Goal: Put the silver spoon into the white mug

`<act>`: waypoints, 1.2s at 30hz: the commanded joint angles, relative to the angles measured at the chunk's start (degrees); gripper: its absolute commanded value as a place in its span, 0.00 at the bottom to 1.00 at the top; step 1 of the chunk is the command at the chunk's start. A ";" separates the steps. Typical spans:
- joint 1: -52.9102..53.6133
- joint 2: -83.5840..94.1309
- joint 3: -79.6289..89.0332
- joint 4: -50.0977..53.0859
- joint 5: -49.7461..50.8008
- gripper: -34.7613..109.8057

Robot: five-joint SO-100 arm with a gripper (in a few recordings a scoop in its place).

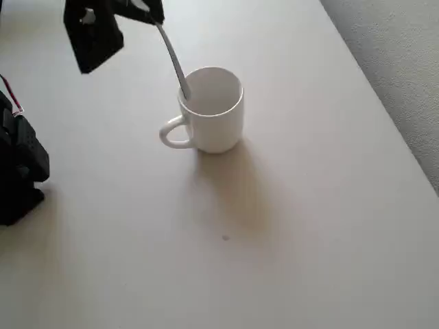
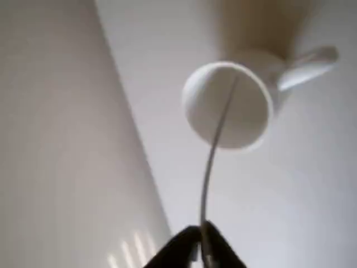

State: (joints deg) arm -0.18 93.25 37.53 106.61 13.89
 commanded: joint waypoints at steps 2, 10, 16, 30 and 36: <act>-5.45 1.58 -0.09 -0.97 2.02 0.23; -4.83 -6.77 -0.09 -1.93 2.20 0.23; -2.11 -13.97 -0.09 -5.27 1.93 0.23; 1.23 -30.50 0.00 -0.70 0.79 0.52; 2.20 -17.23 0.00 -0.53 1.23 0.50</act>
State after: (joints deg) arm 1.14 62.67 37.71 105.47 15.21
